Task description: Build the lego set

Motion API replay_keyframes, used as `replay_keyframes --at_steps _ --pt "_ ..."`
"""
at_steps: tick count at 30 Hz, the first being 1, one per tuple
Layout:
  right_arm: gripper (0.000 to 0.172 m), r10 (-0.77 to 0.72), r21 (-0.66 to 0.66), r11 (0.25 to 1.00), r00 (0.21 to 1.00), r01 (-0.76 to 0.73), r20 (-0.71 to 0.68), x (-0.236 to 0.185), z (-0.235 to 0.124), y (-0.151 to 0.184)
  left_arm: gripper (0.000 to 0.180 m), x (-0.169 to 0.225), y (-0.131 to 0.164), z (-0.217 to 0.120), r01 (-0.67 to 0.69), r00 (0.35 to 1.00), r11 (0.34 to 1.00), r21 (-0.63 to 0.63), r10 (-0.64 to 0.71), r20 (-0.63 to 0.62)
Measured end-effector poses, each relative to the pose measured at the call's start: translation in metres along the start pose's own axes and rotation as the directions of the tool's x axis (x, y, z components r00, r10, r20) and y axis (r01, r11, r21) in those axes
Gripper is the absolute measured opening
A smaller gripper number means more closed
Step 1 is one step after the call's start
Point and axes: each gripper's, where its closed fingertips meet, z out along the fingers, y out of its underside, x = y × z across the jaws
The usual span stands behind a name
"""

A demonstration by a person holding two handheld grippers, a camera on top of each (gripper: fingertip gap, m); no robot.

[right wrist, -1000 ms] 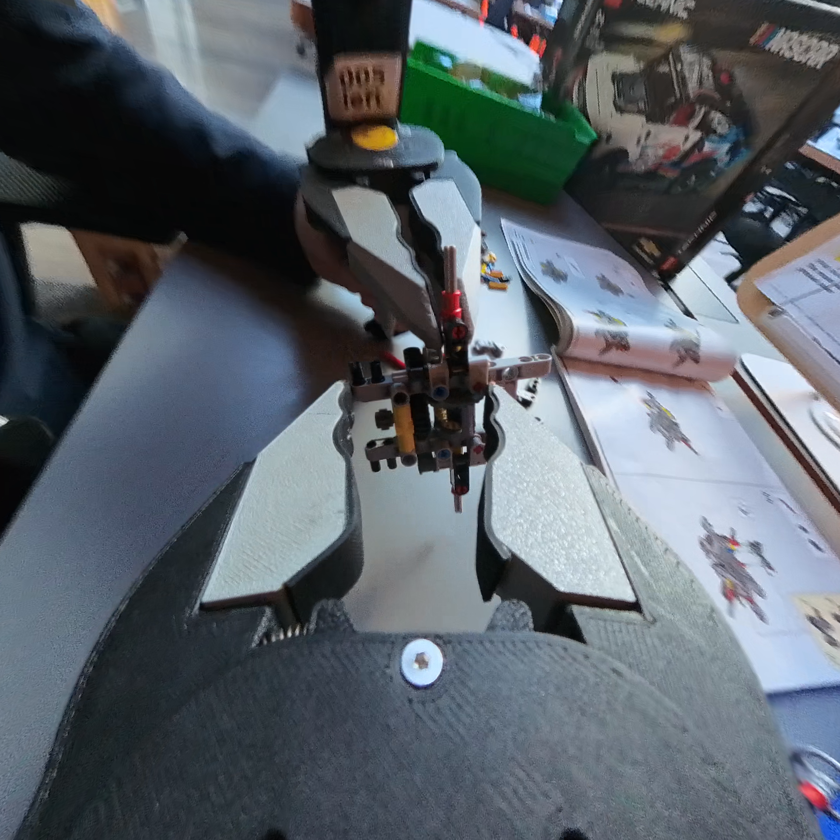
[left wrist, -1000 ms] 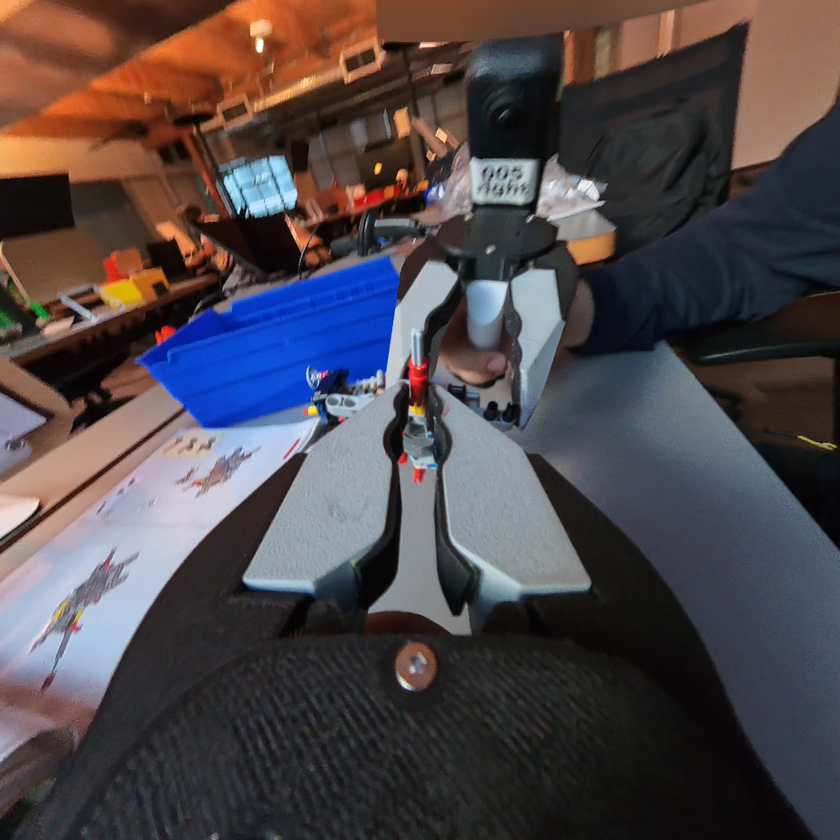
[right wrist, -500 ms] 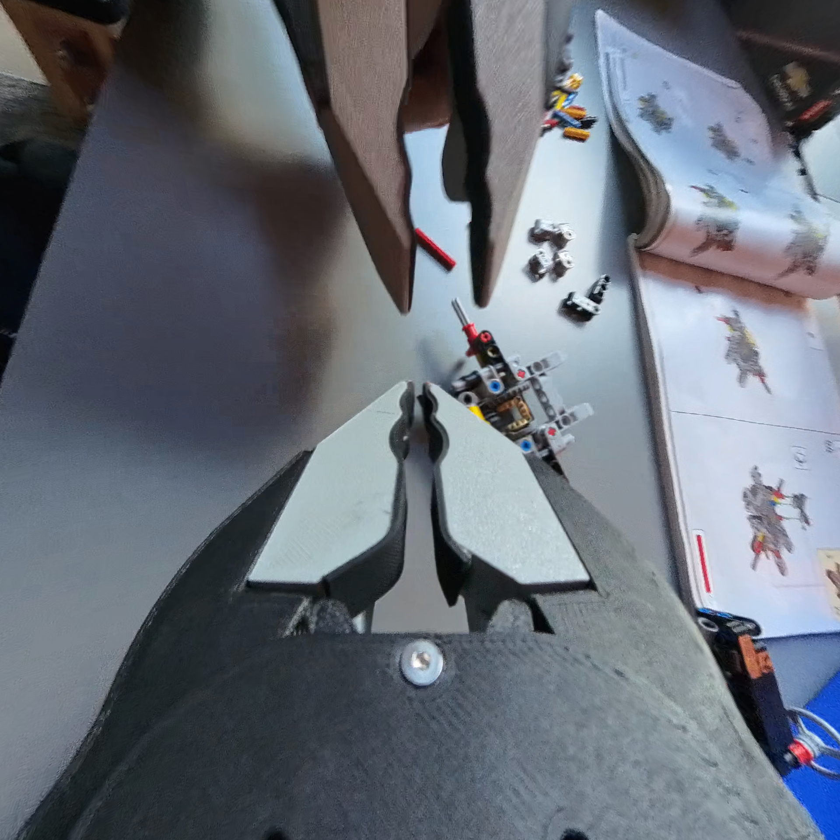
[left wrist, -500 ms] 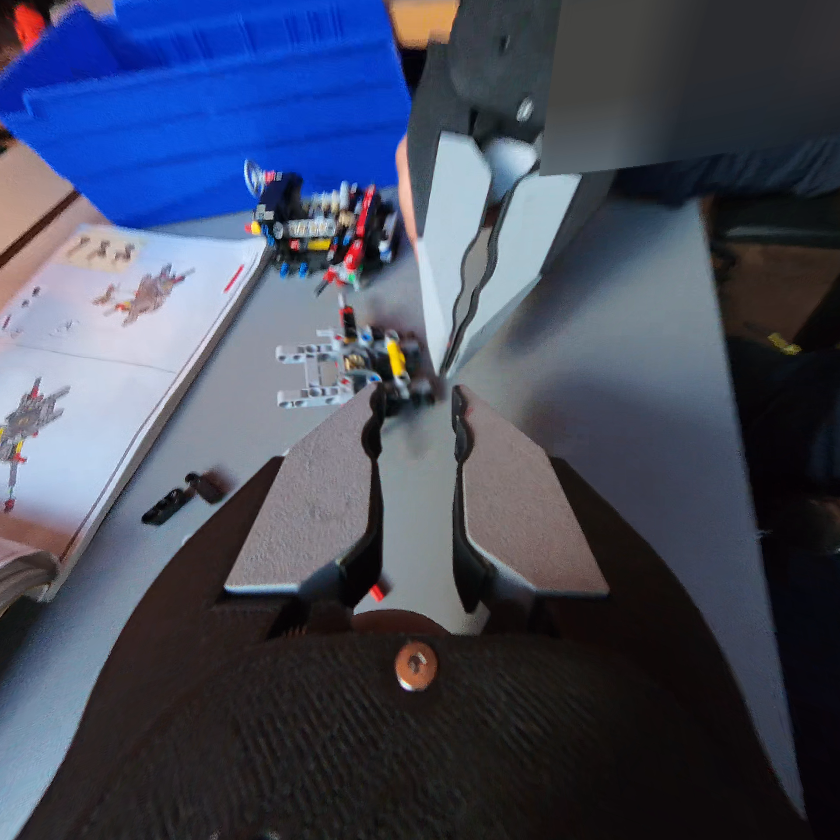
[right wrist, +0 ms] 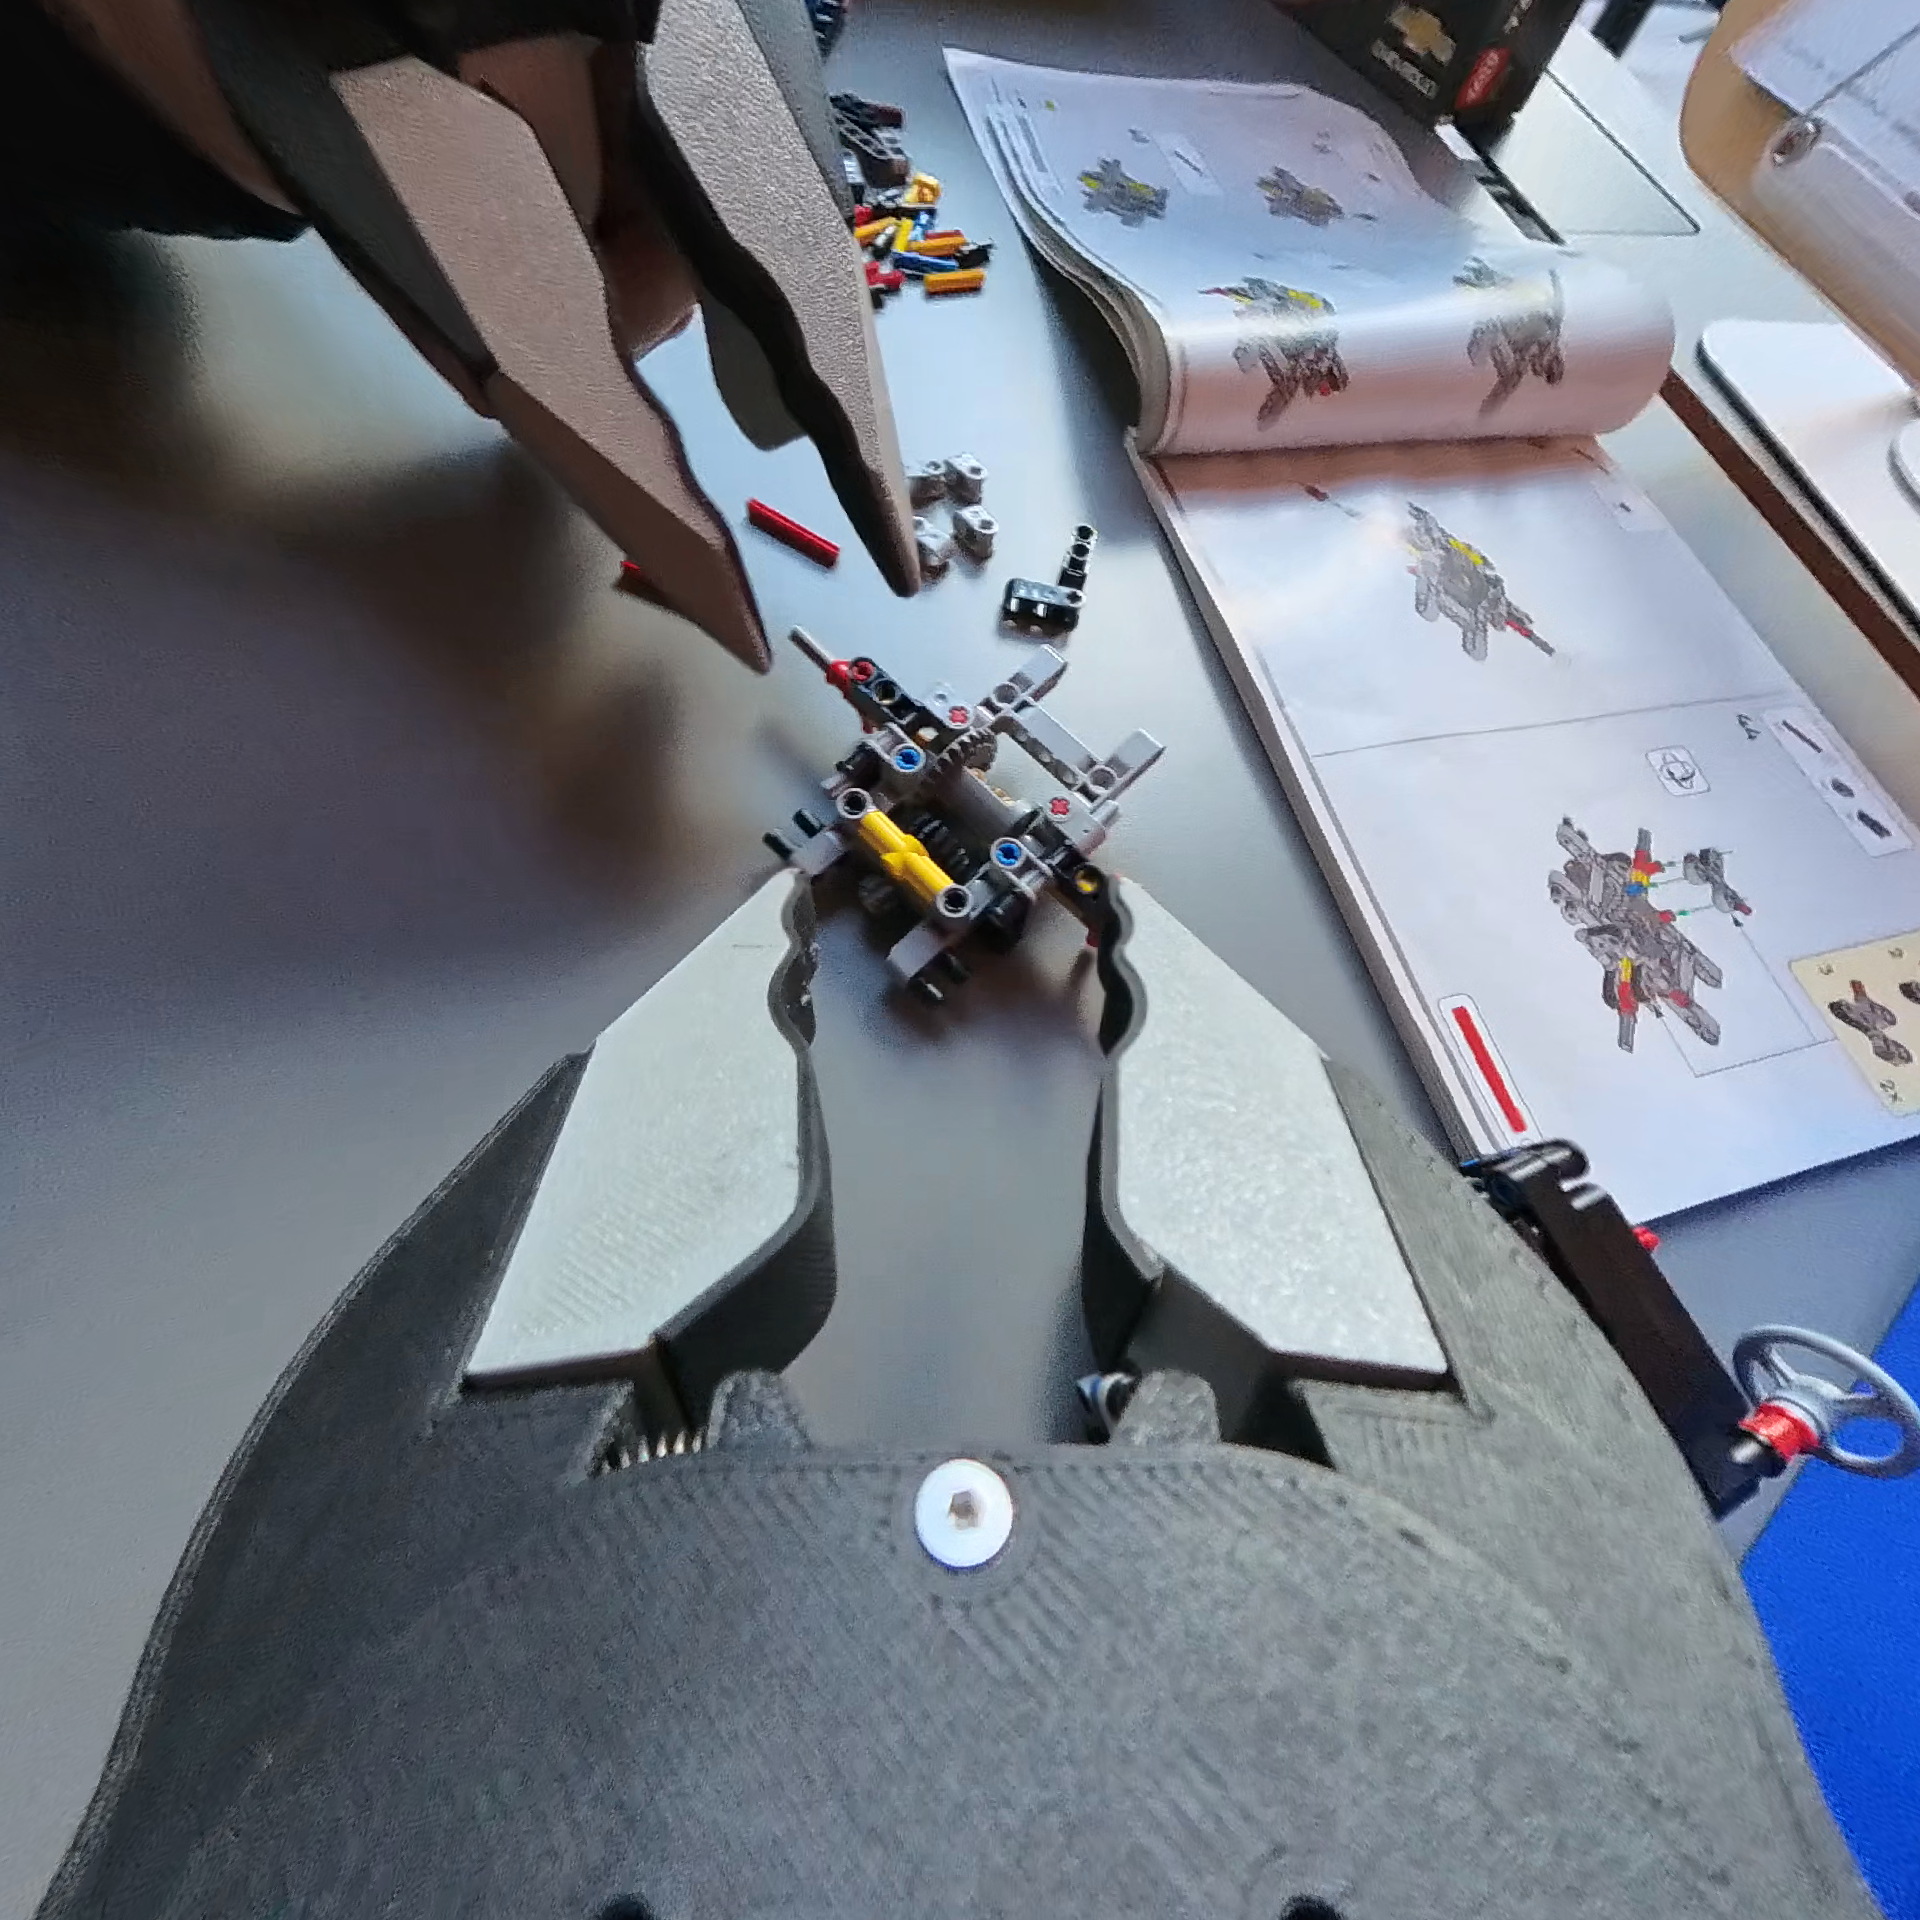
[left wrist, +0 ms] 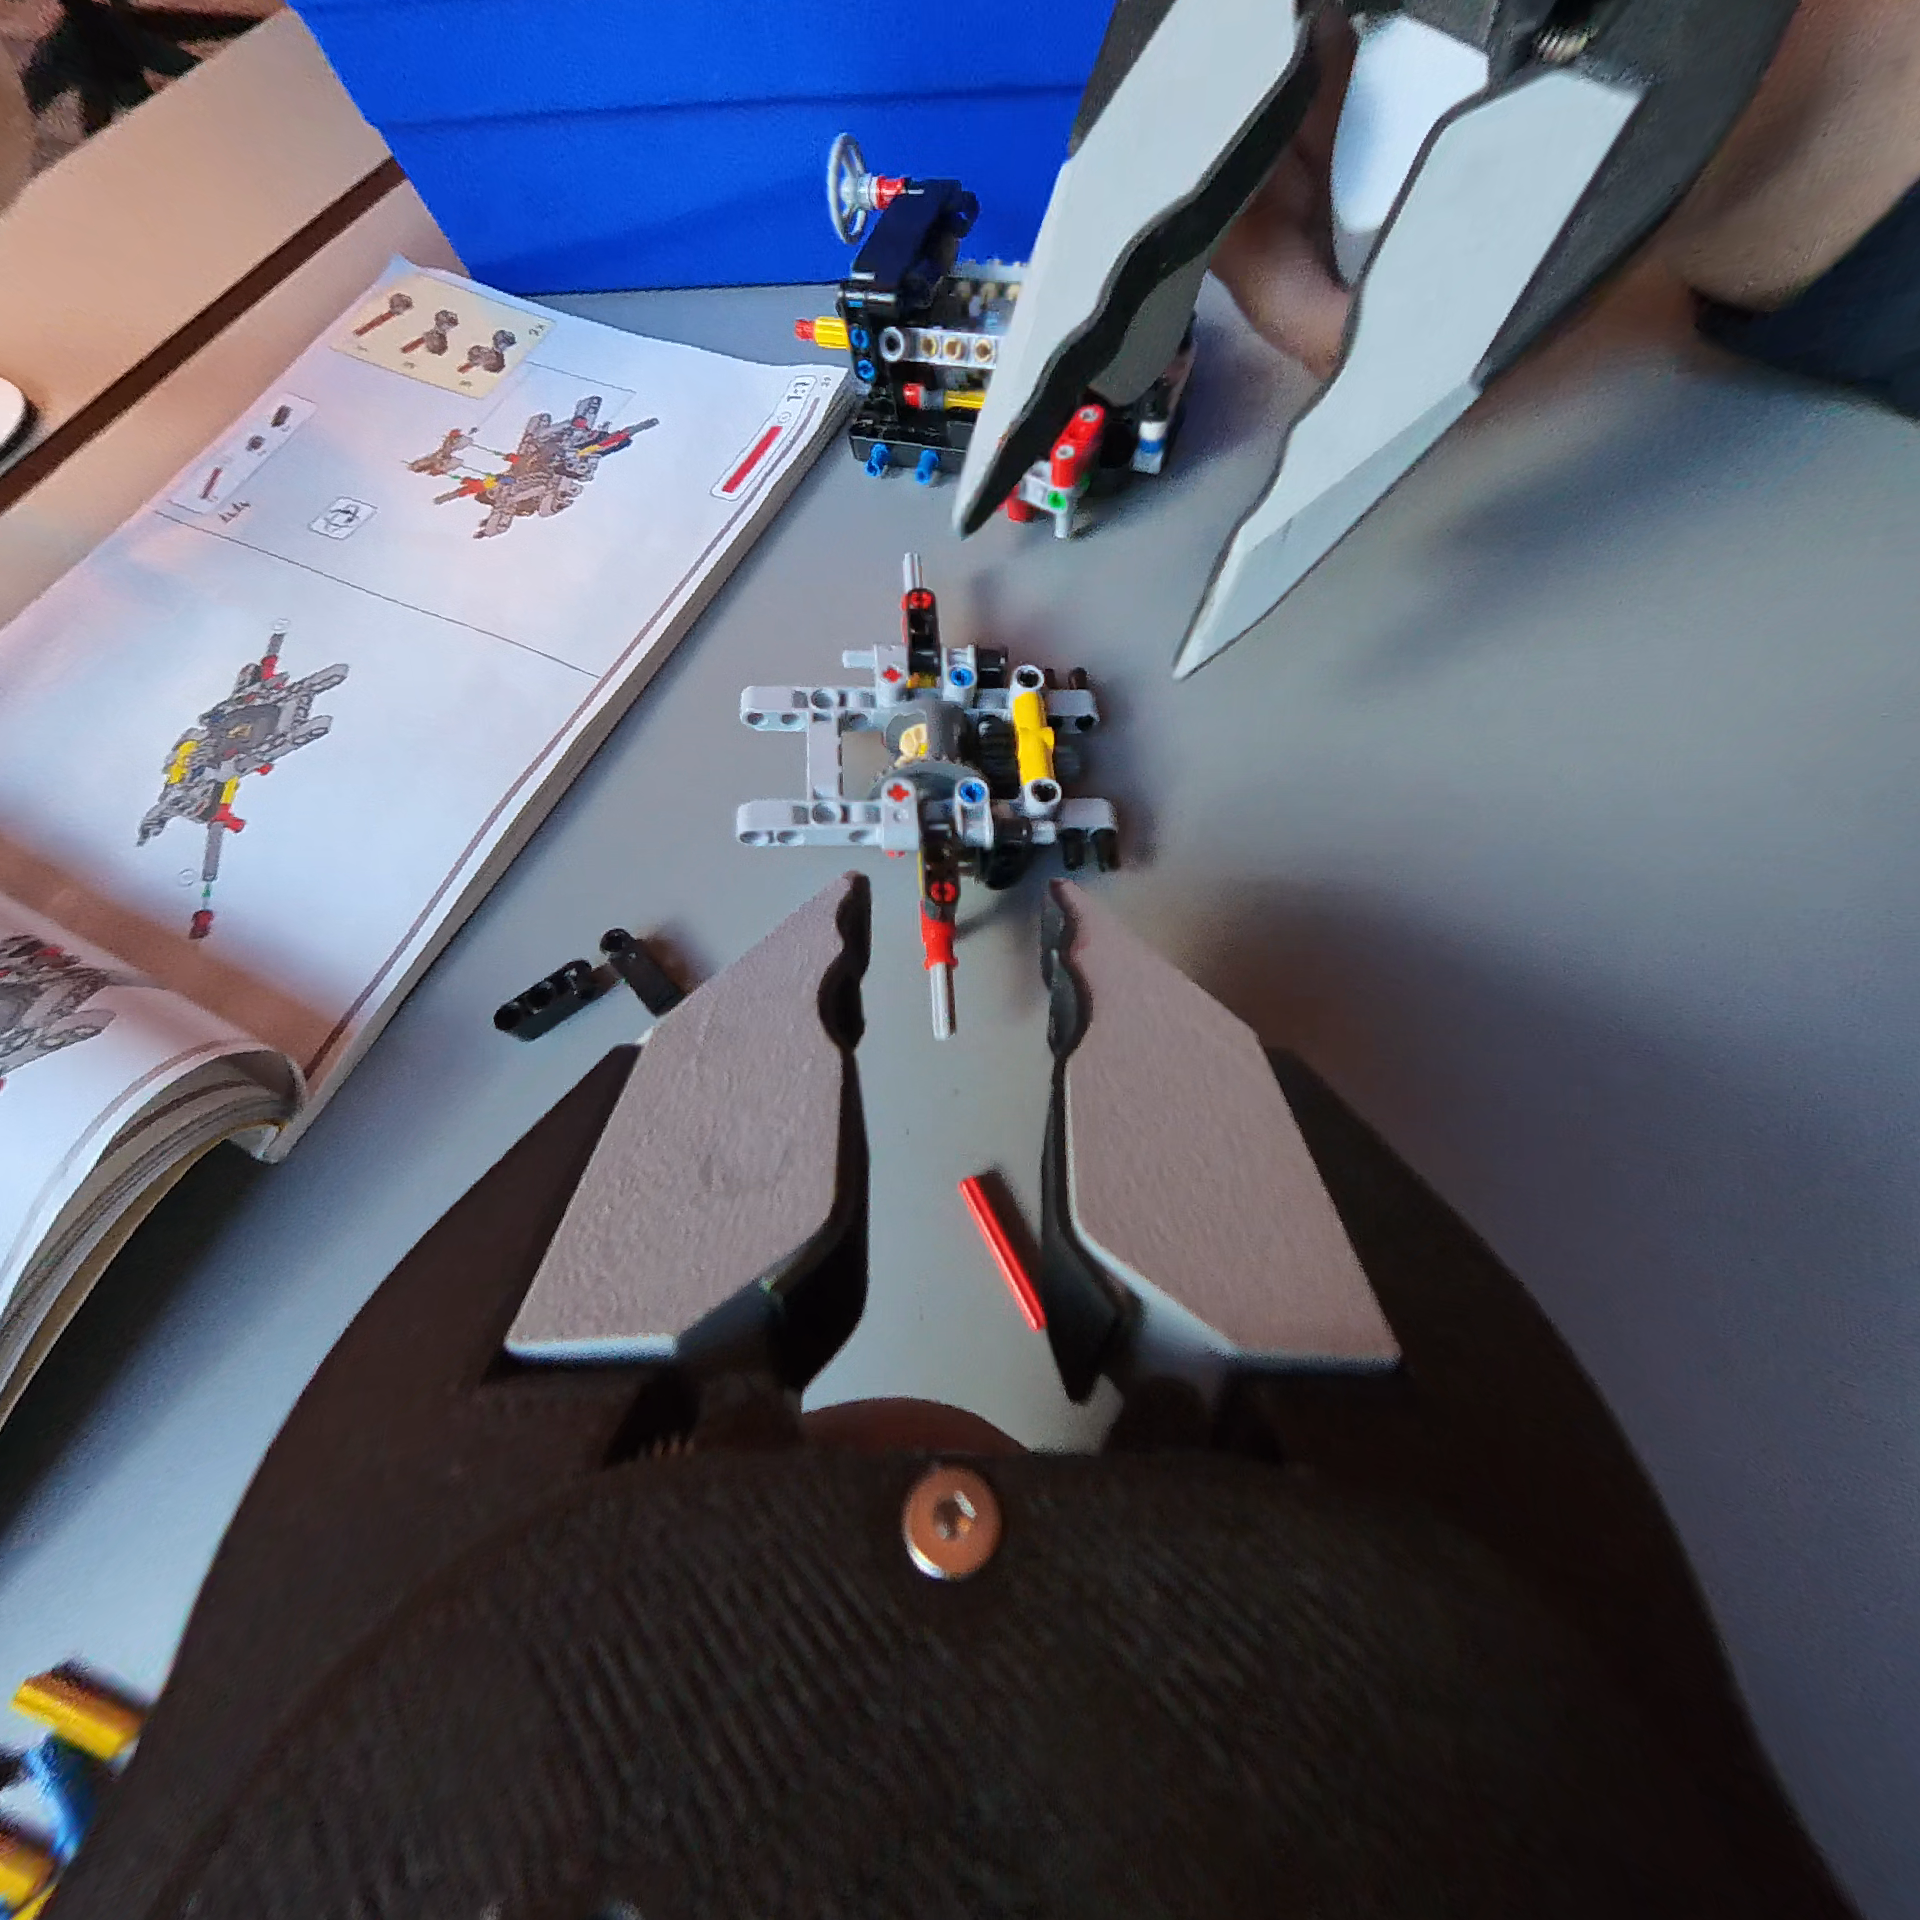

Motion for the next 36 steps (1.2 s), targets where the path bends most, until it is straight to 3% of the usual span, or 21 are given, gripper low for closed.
replay_keyframes --at_steps 3,7,11,21,22,27,36 --pt "0.052 -0.009 -0.022 1.000 1.000 0.009 -0.004 0.002 0.008 0.003 0.033 0.004 0.002 0.010 -0.006 0.999 0.999 -0.043 0.003 -0.048" --pt "0.051 -0.067 -0.047 0.997 0.998 0.067 -0.009 0.004 0.018 0.004 0.029 0.000 0.009 0.018 -0.073 0.997 0.994 -0.087 0.072 -0.022" --pt "0.045 -0.127 -0.046 0.990 0.990 0.130 0.057 -0.004 0.027 0.003 0.006 -0.004 0.011 0.020 -0.176 0.984 0.981 -0.087 0.178 0.012" --pt "0.048 -0.153 -0.122 0.979 0.984 0.164 0.094 -0.023 0.024 0.003 0.006 0.006 0.014 0.016 -0.247 0.962 0.969 -0.015 0.243 -0.120" --pt "0.053 -0.169 -0.115 0.977 0.982 0.177 0.079 -0.023 0.023 0.000 0.006 0.007 0.014 0.015 -0.267 0.957 0.964 -0.009 0.264 -0.121" --pt "0.045 -0.244 -0.132 0.959 0.967 0.252 0.069 -0.028 0.031 -0.005 0.006 0.013 0.016 0.014 -0.330 0.936 0.944 0.002 0.327 -0.129" --pt "0.046 -0.244 -0.209 0.941 0.962 0.265 0.121 -0.038 0.043 -0.002 0.007 0.013 0.016 0.015 -0.400 0.915 0.916 -0.003 0.400 -0.054"
